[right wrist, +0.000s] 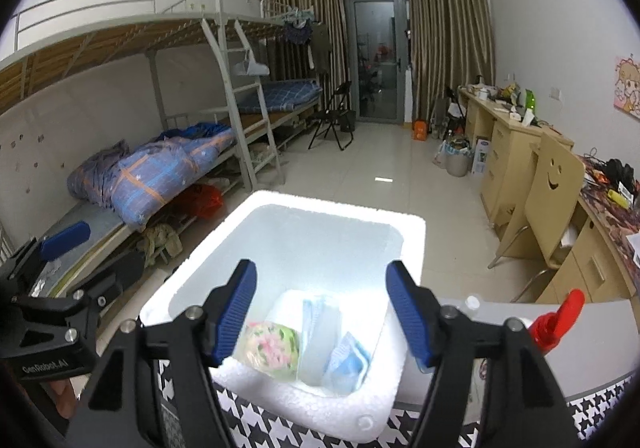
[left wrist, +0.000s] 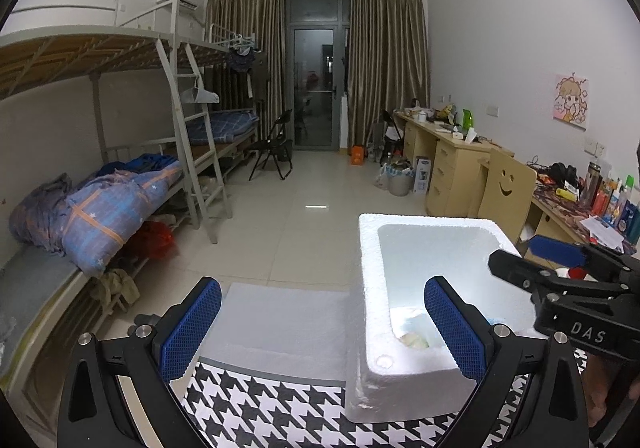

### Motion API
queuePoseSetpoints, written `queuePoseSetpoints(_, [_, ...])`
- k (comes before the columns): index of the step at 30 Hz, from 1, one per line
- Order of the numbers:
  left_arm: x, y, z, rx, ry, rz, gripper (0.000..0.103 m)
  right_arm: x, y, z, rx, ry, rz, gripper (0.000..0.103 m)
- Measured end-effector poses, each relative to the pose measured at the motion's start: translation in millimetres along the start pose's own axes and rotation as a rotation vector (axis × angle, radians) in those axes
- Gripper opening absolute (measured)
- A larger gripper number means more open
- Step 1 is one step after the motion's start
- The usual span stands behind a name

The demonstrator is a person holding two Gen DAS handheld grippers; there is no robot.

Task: Organize soft objects
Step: 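Lower the white foam strip into the box and open the right gripper, then withdraw both open tools from the foam box back over the table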

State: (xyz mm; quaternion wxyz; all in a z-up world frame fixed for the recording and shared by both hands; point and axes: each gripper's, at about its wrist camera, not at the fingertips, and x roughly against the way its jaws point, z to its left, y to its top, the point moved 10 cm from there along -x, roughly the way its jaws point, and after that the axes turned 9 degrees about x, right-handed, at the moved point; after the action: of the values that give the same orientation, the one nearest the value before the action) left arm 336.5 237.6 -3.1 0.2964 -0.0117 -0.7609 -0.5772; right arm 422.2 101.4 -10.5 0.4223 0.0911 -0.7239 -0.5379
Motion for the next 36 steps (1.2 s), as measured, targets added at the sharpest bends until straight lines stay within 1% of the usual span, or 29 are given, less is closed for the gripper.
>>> queuePoseSetpoints(5, [0,0,-1,0.001,-0.005,0.002,0.102,6,-2,4,0.038,-0.008,0.004,0.072])
queuePoseSetpoints(14, [17,-1,-6,-0.017,-0.015,-0.009,0.102,25,0,6,0.027,-0.002,-0.004,0.073])
queuePoseSetpoints(15, [19,-1,-7,-0.018,-0.016,-0.011,0.102,27,1,7,0.027,-0.005,-0.005,0.074])
queuePoseSetpoints(19, [31,0,-9,-0.012,-0.018,-0.022,0.102,39,1,11,0.037,-0.007,-0.010,0.088])
queuePoseSetpoints(22, [42,3,-11,-0.015,-0.018,-0.035,0.102,50,3,11,0.045,-0.040,-0.022,0.089])
queuePoseSetpoints(36, [85,-2,-23,-0.045,-0.035,-0.068,0.102,99,2,8,0.032,-0.057,-0.083,0.090])
